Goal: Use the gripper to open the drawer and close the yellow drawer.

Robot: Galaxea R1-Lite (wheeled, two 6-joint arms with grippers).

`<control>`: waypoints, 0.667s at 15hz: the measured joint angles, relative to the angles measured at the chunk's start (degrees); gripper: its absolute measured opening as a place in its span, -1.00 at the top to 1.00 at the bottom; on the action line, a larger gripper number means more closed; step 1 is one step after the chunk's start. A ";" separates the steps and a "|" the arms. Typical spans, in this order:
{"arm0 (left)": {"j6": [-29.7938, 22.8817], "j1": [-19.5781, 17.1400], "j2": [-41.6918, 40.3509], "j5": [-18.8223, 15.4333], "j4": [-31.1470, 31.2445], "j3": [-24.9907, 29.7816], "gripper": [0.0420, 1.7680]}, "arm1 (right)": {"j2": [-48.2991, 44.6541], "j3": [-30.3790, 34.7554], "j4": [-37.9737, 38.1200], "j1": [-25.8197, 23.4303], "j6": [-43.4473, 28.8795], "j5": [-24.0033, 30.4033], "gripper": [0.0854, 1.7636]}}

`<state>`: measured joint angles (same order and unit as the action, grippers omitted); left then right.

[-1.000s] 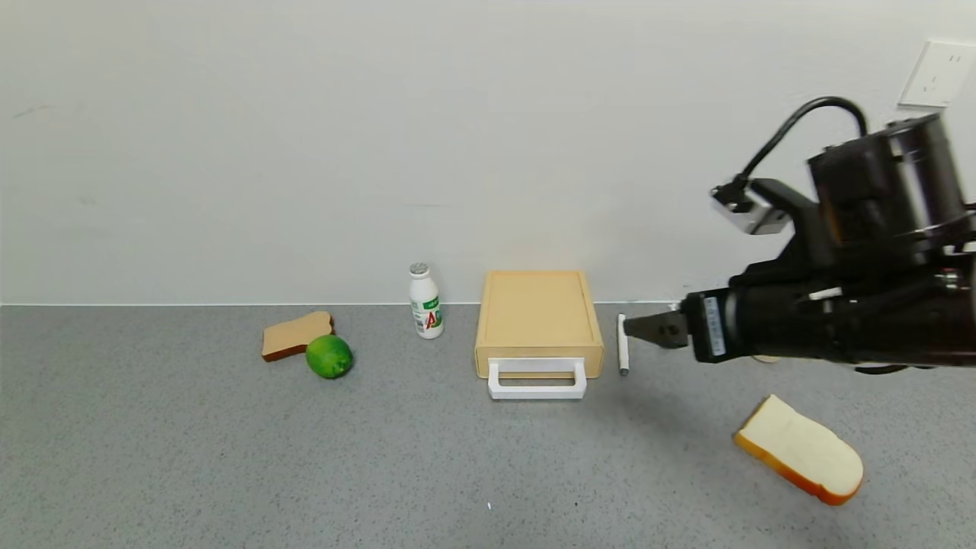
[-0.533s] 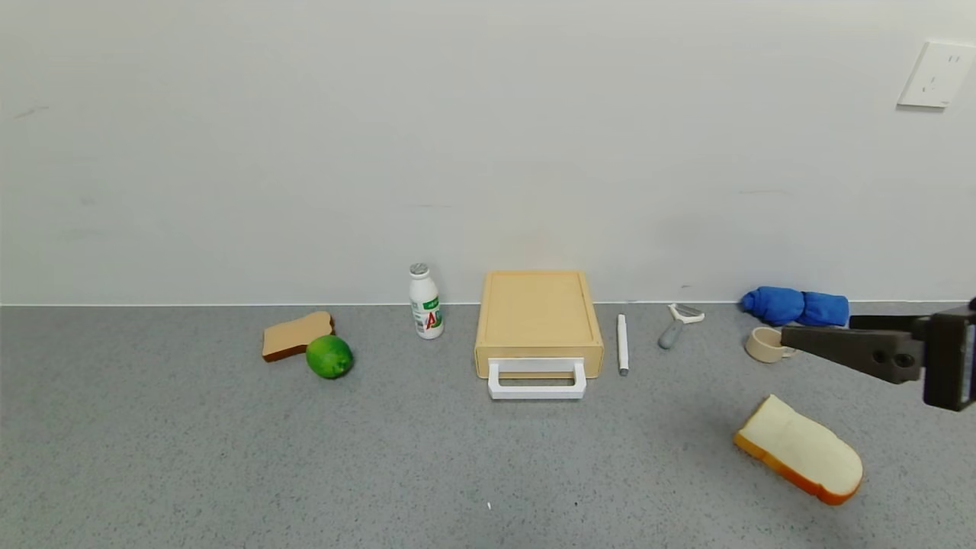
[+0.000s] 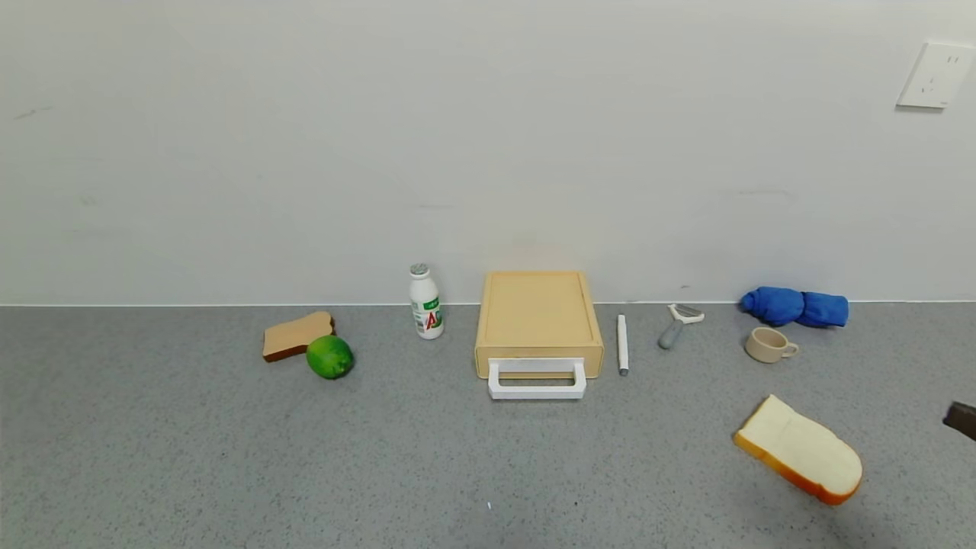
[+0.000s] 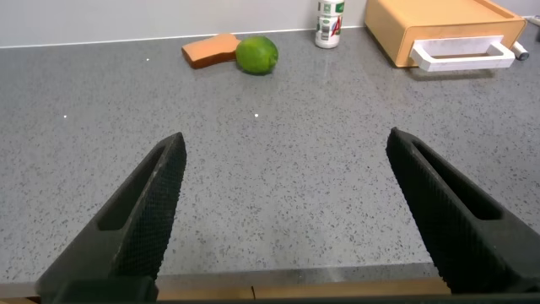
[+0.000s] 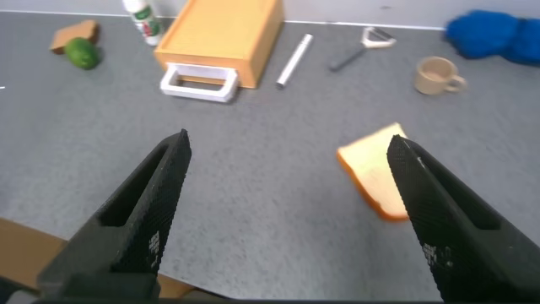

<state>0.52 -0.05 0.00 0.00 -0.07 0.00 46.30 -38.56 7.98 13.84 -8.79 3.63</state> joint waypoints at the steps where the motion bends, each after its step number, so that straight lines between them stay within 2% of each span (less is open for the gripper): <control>1: 0.00 0.00 0.00 0.00 0.00 0.00 -0.94 | -2.86 0.44 2.45 -0.04 -0.09 -1.99 -0.94; 5: 0.00 0.00 0.00 0.00 0.00 0.00 -0.94 | -14.06 0.72 11.01 -1.77 -0.16 -9.00 -0.94; 8: 0.00 0.00 0.00 0.00 0.02 0.00 -0.94 | -21.94 0.37 18.25 -8.91 -0.07 -10.33 -0.94; 10: 0.00 0.00 0.00 0.00 0.00 0.00 -0.94 | -27.12 0.26 20.68 -13.37 0.02 -8.64 -0.94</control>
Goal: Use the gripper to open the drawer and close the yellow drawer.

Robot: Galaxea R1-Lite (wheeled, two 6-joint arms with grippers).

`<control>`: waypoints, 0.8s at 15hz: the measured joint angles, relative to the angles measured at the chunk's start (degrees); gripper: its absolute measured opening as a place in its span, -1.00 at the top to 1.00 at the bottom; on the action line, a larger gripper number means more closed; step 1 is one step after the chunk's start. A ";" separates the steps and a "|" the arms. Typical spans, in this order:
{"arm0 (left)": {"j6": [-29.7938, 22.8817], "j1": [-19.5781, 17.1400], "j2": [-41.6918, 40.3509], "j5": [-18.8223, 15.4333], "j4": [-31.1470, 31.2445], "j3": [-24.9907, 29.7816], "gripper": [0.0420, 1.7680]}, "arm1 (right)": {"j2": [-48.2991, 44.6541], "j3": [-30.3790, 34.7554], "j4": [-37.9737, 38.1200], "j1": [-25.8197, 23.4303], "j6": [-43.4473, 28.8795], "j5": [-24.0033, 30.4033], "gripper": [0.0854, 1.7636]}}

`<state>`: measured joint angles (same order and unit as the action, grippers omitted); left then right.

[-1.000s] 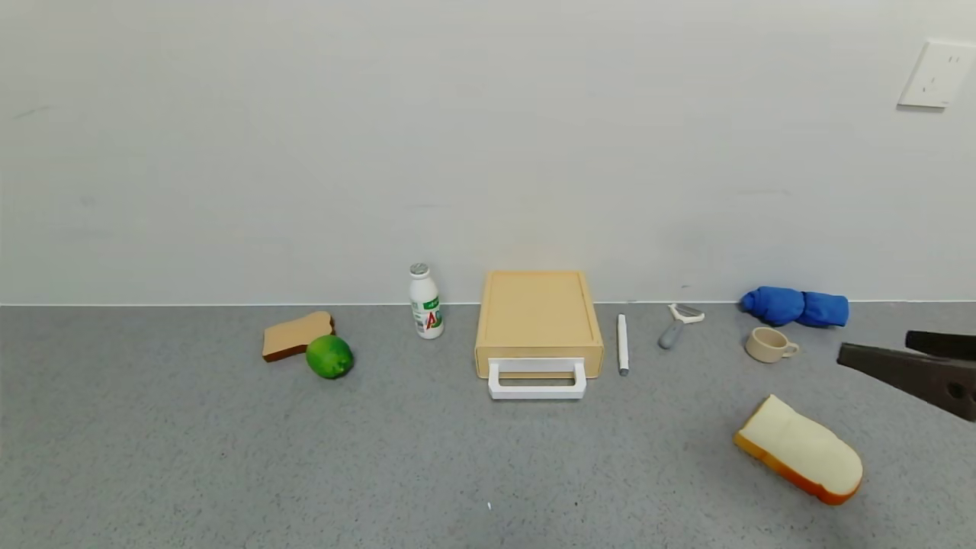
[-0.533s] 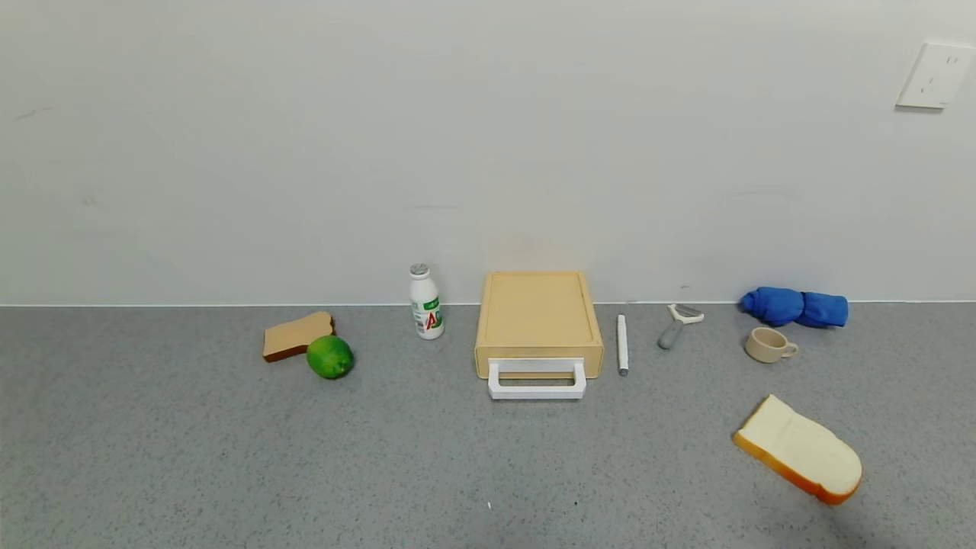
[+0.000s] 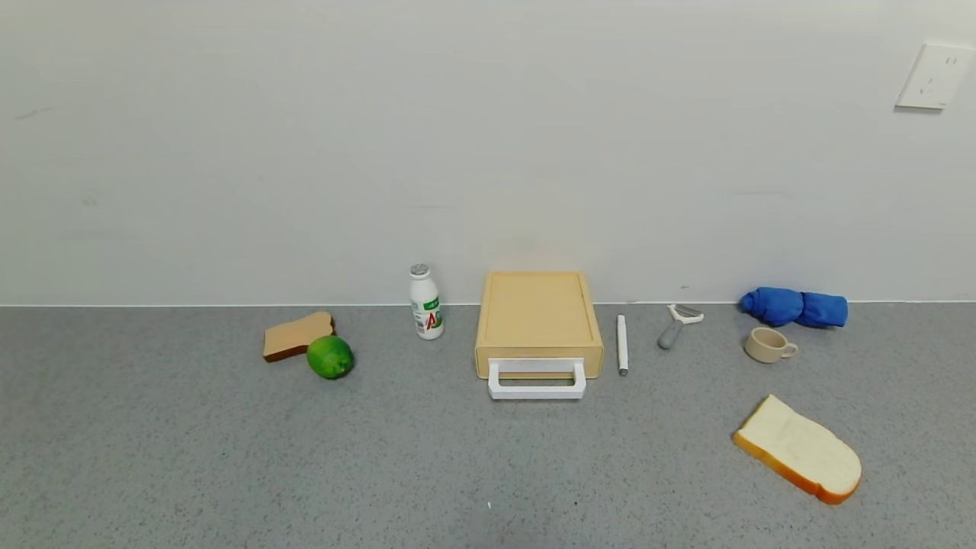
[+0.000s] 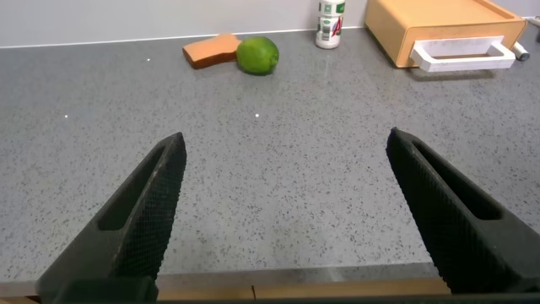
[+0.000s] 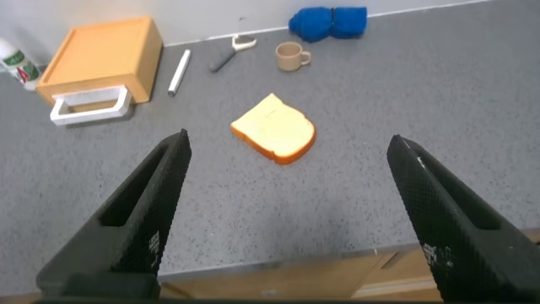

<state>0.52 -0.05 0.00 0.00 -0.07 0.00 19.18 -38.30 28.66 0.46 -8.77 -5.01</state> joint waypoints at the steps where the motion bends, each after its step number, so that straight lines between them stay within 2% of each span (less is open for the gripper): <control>1: -0.04 0.00 0.00 0.00 0.00 0.00 -0.94 | -2.56 0.11 1.27 -0.84 0.09 0.91 -0.94; 4: 0.00 0.00 0.00 0.00 0.00 0.00 -0.94 | -9.90 1.40 2.43 -1.17 0.12 3.89 -0.94; 7: 0.00 0.00 0.00 0.00 0.05 0.00 -0.94 | -16.15 5.32 0.55 -1.01 0.30 5.14 -0.94; 12: 0.00 0.00 0.00 -0.02 0.02 0.00 -0.94 | -19.04 18.91 -16.90 -0.93 1.74 3.64 -0.94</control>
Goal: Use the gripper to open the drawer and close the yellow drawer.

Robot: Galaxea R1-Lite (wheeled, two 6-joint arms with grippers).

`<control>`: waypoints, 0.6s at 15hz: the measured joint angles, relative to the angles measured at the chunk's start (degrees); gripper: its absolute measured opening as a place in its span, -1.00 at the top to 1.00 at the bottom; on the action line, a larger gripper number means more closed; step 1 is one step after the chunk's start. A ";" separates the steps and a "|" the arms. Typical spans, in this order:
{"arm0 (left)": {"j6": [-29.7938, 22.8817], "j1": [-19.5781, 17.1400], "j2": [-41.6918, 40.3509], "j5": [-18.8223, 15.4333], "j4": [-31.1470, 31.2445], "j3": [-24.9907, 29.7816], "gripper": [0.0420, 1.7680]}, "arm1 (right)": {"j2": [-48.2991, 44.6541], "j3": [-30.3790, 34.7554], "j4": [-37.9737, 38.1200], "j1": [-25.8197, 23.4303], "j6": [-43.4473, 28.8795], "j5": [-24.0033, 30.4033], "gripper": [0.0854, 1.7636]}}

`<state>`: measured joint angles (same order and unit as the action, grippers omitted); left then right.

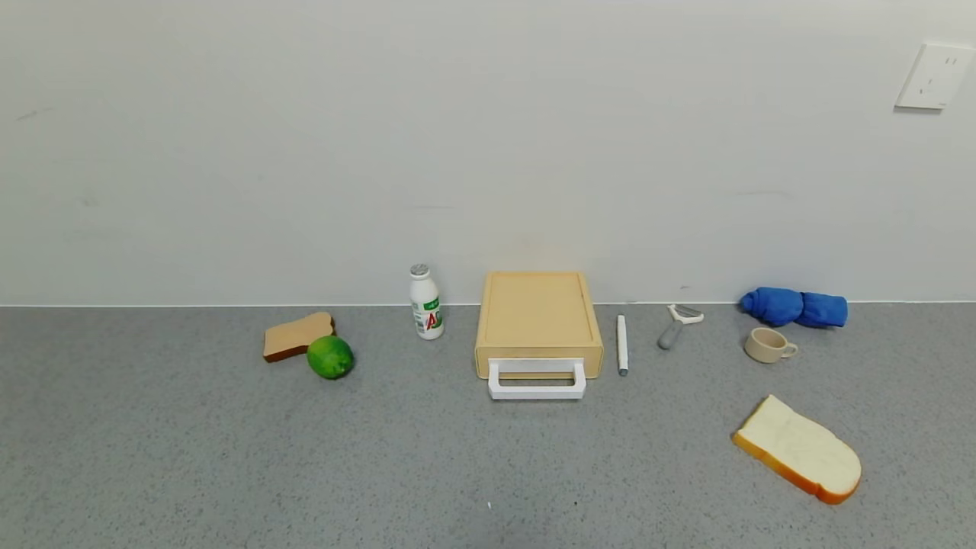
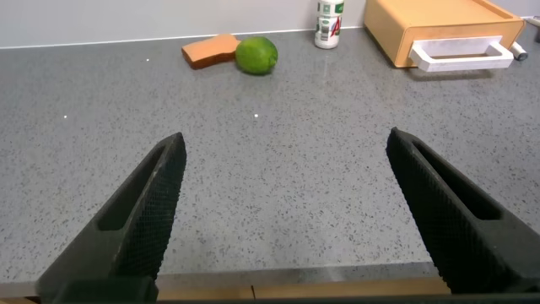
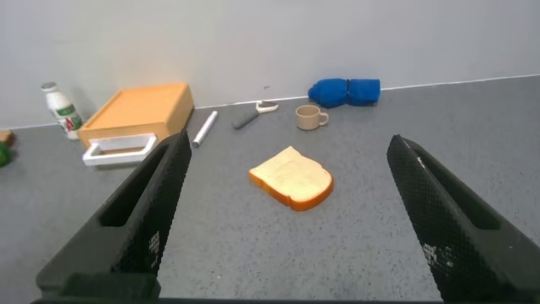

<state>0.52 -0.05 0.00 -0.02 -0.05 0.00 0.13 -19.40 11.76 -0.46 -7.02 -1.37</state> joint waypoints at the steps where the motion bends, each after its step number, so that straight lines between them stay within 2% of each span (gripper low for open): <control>1: 0.00 0.00 0.00 0.02 0.00 0.00 -0.94 | -0.09 3.55 -3.28 0.00 1.54 -0.09 -0.94; 5: 0.00 0.00 0.00 0.02 0.00 0.00 -0.94 | -0.13 16.51 -15.26 0.00 7.88 -0.06 -0.94; 9: 0.00 0.00 0.00 0.02 -0.02 0.00 -0.94 | -0.13 19.19 -12.45 0.02 8.09 1.01 -0.94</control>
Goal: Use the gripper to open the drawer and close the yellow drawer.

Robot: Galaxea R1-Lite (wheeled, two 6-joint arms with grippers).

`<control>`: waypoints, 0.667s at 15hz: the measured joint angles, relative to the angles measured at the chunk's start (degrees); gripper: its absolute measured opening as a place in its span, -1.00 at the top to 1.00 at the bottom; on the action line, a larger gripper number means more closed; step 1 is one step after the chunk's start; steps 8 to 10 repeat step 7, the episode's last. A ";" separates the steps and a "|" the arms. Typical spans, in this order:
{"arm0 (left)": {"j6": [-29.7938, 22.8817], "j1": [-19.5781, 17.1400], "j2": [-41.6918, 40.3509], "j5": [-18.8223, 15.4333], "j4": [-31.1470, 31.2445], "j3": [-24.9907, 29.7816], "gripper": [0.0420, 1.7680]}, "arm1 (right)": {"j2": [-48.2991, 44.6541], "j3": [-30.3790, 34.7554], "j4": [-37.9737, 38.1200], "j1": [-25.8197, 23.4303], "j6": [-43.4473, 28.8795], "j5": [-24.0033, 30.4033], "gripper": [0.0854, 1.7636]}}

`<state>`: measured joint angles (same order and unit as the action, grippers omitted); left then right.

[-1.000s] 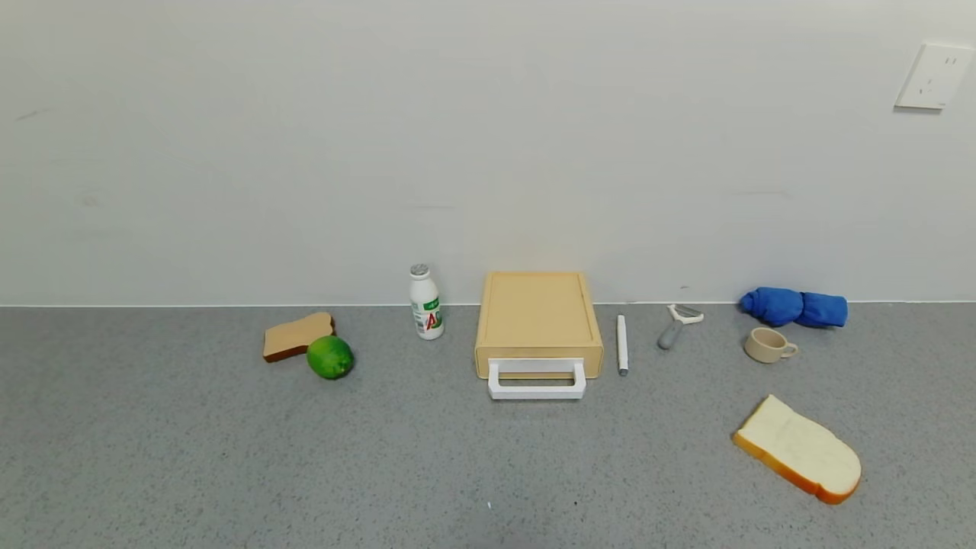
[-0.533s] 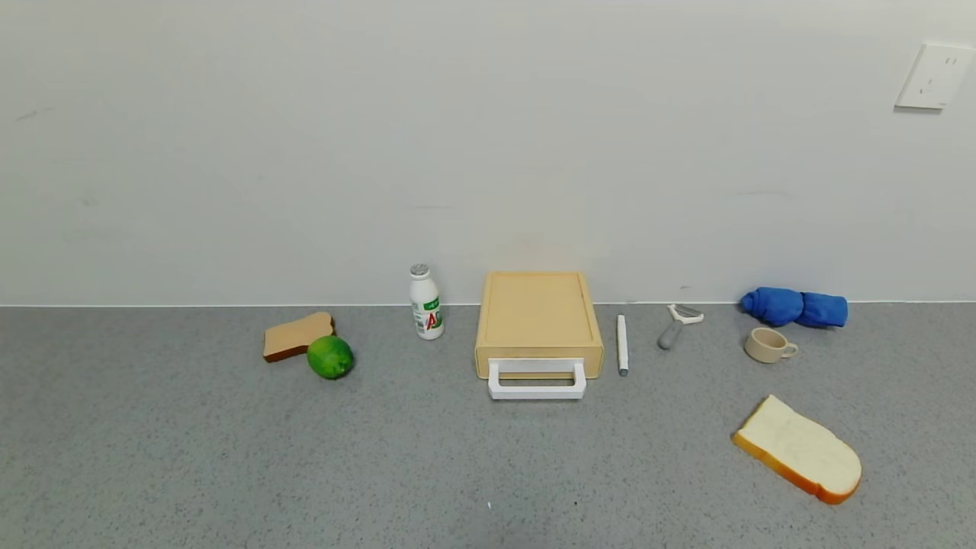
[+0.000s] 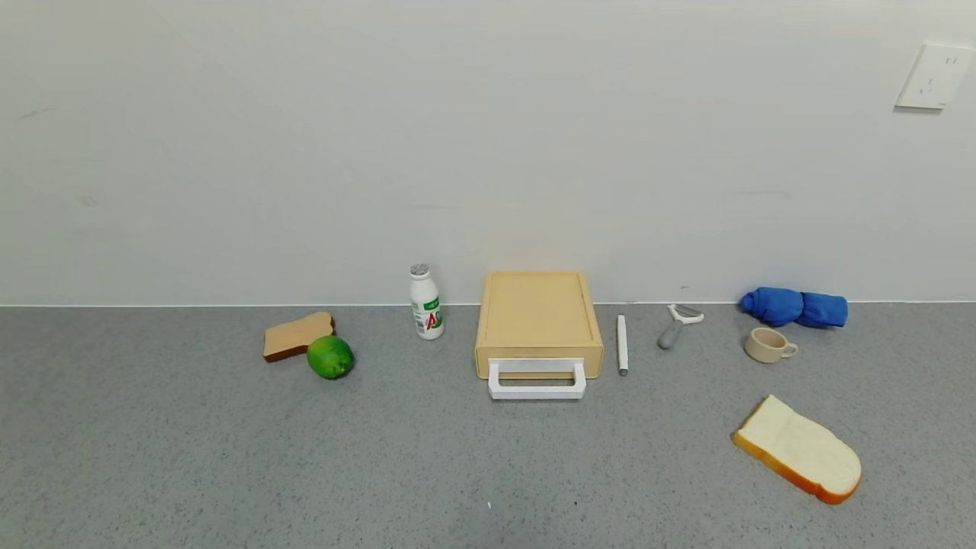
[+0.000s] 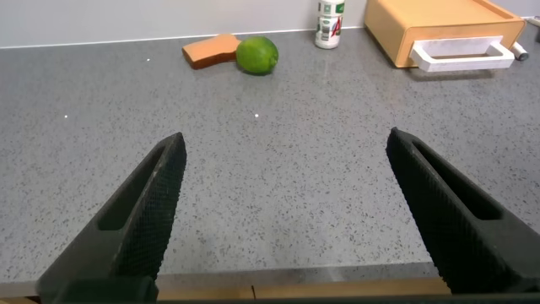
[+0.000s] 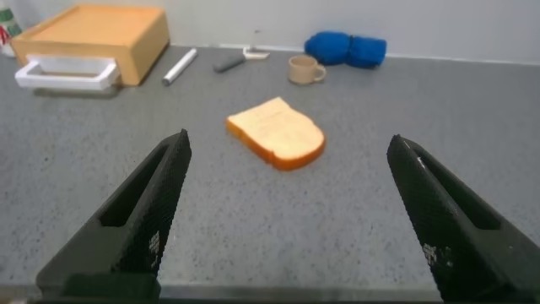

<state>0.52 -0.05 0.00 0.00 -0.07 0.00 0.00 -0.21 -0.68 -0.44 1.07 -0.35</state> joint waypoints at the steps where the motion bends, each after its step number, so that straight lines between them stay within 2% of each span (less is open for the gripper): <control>1: 0.00 0.00 0.00 0.00 0.00 0.00 -0.94 | 0.00 0.13 0.98 0.00 -0.87 0.06 -0.94; 10: -0.01 0.00 0.00 0.00 0.02 0.00 -0.94 | 0.00 0.21 0.95 0.09 -1.51 0.11 -0.94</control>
